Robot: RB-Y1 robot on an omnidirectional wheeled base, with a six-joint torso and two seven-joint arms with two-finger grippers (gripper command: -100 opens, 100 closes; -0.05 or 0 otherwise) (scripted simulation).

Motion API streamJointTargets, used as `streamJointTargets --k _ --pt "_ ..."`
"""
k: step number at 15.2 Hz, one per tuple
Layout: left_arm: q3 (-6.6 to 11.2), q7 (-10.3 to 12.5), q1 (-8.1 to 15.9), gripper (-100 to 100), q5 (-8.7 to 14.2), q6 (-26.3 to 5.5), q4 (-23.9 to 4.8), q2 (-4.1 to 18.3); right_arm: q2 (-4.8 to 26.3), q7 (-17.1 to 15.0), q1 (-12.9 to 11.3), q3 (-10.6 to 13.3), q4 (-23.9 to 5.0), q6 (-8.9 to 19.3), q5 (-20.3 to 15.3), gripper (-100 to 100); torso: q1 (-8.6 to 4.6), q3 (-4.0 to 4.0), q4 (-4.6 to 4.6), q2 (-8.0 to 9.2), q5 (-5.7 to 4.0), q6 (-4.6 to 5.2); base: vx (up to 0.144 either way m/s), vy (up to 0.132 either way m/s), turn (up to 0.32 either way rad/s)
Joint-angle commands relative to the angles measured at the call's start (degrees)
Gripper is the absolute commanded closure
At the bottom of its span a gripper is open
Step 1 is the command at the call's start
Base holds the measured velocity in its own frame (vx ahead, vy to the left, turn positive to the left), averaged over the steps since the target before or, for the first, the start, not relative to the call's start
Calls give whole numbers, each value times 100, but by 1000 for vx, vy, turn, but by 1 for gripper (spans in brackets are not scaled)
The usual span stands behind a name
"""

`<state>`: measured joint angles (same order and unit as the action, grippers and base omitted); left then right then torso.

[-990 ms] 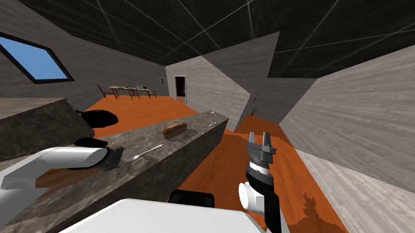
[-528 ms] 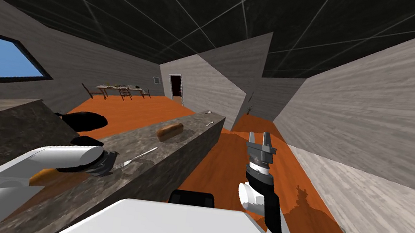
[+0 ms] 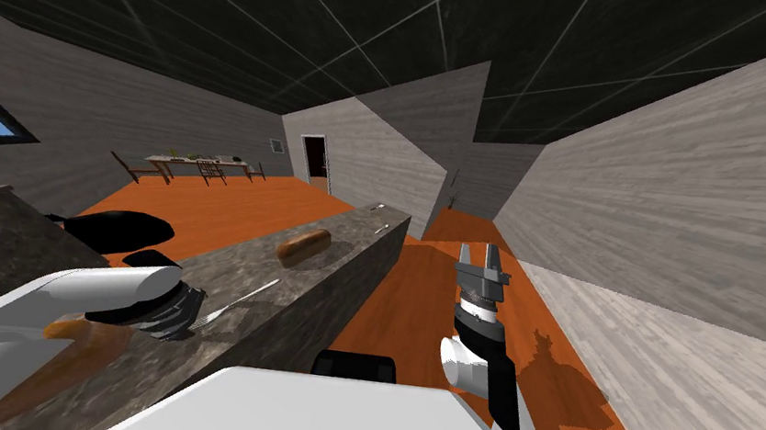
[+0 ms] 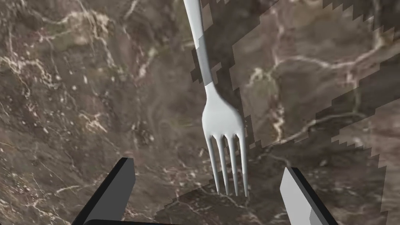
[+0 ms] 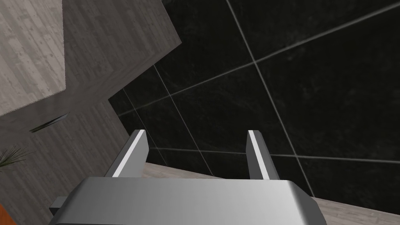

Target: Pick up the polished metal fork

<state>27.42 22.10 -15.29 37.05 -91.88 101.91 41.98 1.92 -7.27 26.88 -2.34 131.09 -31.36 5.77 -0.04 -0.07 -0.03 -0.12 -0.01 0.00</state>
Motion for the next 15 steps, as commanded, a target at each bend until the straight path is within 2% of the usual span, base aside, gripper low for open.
streamJointTargets --k 1,6,8,11,12,13,15 --pt "64 89 42 -100 128 -286 -155 39 0 0 0 0 0 0 0 0 0 0 0 0 0 0 47 4 -127" --pt "143 199 73 -100 286 -774 -320 74 0 0 0 0 0 0 0 0 2 -2 -1 -4 0 0 46 9 -117" --pt "196 277 91 -100 400 -1068 -442 91 0 0 0 0 0 0 0 0 4 -2 -1 -3 1 0 42 20 -116" --pt "224 322 100 -100 464 -1234 -514 98 0 0 0 0 0 0 0 0 2 4 1 7 1 -3 14 8 -58" --pt "207 284 98 -100 427 -1121 -499 96 0 0 0 0 0 0 0 0 1 5 2 9 0 -1 0 4 -24" --pt "136 232 117 -100 352 -976 -668 32 0 0 0 0 0 0 0 0 -1 7 3 13 0 -3 -4 3 -15" --pt "83 188 129 -100 293 -849 -785 -16 0 0 0 0 0 0 0 0 -1 9 3 17 1 -3 -7 4 -17"
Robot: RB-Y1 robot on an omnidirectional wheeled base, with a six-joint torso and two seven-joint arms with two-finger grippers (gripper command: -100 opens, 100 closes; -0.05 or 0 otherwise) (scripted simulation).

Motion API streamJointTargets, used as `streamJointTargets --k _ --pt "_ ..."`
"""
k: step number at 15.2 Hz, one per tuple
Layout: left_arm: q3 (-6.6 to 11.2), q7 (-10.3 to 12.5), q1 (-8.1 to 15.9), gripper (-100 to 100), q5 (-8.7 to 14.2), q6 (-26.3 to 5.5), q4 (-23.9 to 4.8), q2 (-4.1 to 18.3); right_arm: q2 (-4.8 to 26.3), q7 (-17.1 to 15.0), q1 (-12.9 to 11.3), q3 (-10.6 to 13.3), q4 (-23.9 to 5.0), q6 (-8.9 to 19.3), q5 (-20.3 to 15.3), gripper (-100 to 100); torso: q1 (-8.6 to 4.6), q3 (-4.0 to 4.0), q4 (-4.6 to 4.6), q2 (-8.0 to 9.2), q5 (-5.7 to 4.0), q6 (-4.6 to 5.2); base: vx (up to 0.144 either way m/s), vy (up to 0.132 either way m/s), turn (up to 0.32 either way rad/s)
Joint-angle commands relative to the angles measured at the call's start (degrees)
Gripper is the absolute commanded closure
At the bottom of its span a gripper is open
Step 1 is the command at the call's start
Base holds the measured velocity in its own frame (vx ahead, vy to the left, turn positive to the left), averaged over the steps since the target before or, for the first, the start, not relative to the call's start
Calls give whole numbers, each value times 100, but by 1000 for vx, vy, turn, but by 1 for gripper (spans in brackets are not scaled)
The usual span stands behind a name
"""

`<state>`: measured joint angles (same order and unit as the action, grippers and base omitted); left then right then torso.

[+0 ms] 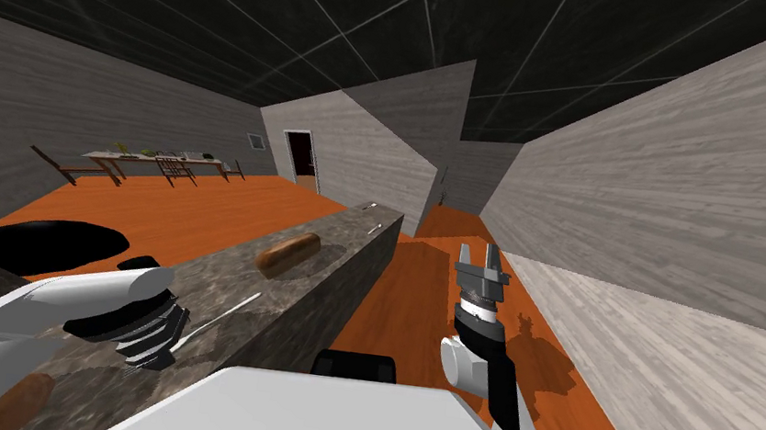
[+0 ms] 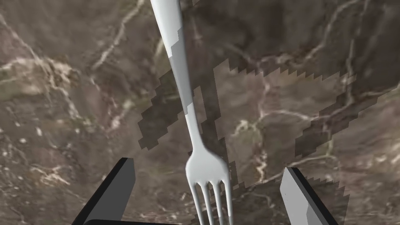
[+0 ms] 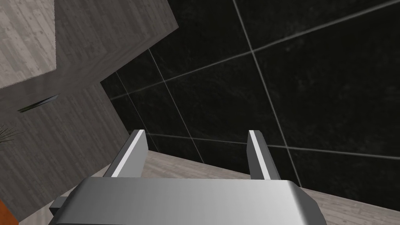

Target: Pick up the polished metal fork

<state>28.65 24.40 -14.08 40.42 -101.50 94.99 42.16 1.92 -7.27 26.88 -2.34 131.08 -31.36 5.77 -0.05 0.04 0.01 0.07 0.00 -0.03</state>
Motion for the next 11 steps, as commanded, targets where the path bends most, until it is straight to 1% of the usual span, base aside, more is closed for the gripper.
streamJointTargets --k 1,2,3,4,8,9,11 --pt "-74 -71 16 -100 -84 197 -171 -66 0 0 0 0 0 0 0 0 0 0 0 0 0 0 -8 4 -12" --pt "-92 -86 20 -100 -104 239 -211 -82 0 0 0 0 0 0 0 0 0 1 0 1 0 0 -9 4 -11" --pt "-60 -52 19 -100 -67 144 -141 -51 0 0 0 0 0 0 0 0 0 1 0 1 0 0 -5 2 -4" --pt "-68 -64 21 100 -75 176 -163 -56 0 0 0 0 0 0 0 0 0 1 1 1 -1 0 0 0 0" --pt "-63 -58 21 100 -76 178 -163 -55 0 0 0 0 0 0 0 0 -1 1 0 1 1 2 0 0 0" --pt "14 1 -4 100 15 -14 24 13 0 0 0 0 0 0 0 0 -1 0 0 1 1 3 3 -3 16" --pt "49 30 -12 100 55 -99 102 45 0 0 0 0 0 0 0 0 -6 0 1 -1 -4 1 9 -4 17"
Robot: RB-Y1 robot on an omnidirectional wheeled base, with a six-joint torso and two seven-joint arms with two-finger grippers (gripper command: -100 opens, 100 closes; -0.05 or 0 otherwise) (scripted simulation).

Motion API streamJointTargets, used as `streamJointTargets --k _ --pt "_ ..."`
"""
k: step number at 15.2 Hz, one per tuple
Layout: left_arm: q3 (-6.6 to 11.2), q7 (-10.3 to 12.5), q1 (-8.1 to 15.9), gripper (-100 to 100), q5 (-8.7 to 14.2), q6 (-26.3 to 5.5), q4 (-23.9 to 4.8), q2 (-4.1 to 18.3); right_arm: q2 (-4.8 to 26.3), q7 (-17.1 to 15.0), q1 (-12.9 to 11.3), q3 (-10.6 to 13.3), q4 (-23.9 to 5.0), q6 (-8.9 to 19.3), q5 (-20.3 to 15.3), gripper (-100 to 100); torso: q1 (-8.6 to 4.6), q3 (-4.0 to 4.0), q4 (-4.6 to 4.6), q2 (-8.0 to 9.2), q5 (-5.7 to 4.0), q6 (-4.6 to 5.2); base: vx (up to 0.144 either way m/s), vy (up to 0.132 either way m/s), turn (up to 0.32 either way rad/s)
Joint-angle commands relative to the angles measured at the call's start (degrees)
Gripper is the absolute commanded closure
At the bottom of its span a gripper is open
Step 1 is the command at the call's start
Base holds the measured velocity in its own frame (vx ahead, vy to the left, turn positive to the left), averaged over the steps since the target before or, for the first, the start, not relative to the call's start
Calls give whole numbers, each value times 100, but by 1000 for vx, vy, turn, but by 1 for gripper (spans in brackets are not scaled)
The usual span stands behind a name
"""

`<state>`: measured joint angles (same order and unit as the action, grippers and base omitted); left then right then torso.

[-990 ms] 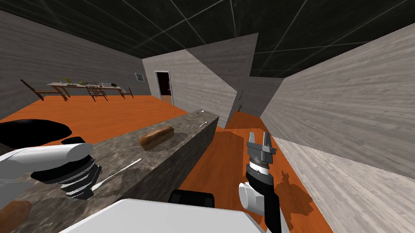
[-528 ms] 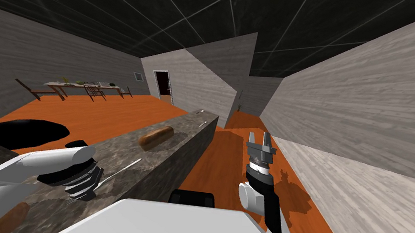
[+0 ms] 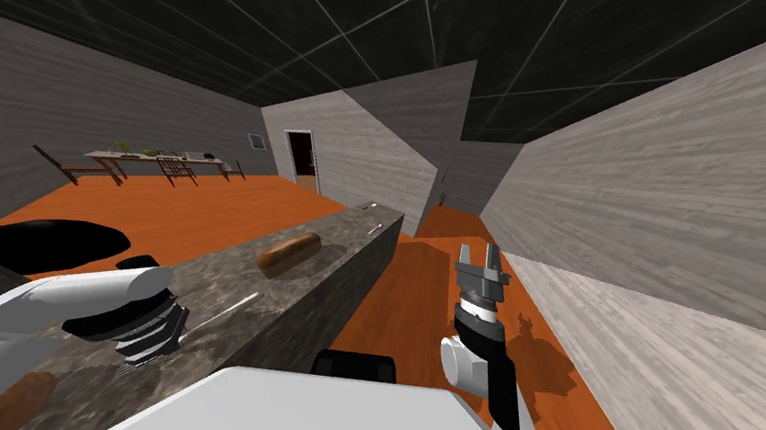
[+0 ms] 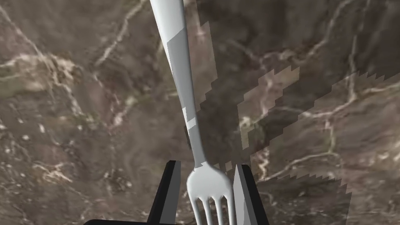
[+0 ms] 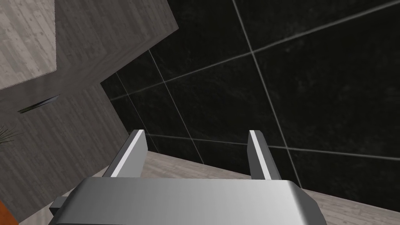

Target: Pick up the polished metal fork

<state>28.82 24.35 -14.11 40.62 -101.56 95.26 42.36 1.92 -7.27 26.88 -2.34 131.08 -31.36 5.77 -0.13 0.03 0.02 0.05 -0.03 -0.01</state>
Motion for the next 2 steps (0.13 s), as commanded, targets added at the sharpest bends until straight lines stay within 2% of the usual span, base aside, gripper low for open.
streamJointTargets --k 1,2 --pt "67 65 -17 100 75 -177 154 57 0 0 0 0 0 0 0 0 0 0 0 0 0 0 8 -5 10" --pt "29 21 -5 100 34 -67 56 27 0 0 0 0 0 0 0 0 0 0 0 0 -1 0 0 0 0"
